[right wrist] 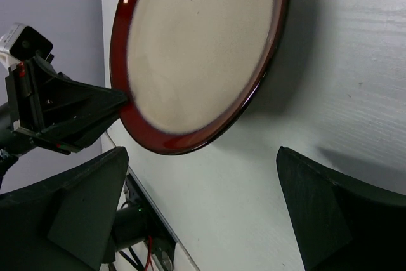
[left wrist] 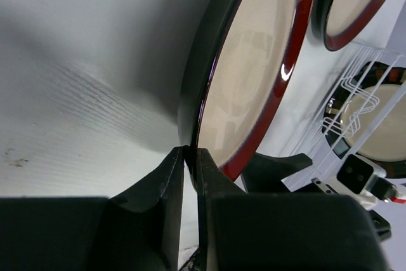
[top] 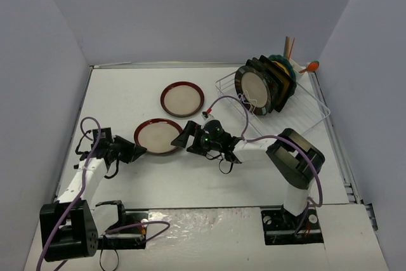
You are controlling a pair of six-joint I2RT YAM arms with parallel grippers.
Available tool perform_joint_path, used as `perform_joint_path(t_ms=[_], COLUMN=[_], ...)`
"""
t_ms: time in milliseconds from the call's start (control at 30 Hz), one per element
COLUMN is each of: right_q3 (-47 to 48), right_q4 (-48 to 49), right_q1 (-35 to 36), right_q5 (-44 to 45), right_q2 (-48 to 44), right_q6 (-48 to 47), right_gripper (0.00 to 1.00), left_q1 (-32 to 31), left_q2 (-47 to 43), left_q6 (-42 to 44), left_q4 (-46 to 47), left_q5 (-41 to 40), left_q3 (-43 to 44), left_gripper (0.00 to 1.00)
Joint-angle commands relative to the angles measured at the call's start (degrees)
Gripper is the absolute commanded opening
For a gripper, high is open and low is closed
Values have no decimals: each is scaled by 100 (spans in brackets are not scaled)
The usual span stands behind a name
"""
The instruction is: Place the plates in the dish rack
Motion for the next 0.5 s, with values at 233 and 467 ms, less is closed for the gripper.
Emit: perform_joint_path(t_ms=[233, 467], right_q3=[435, 551], right_q4=[704, 936], right_q1=[49, 48], right_q5=[208, 173], right_q2=[424, 735], right_q6=[682, 895], right_gripper=[99, 93], left_q1=[-160, -205], left_q2=[-450, -548], left_q6=[-799, -874], left_q4=[1170, 1243], left_q5=[868, 948], left_q3=[-68, -162], left_gripper=[0, 0])
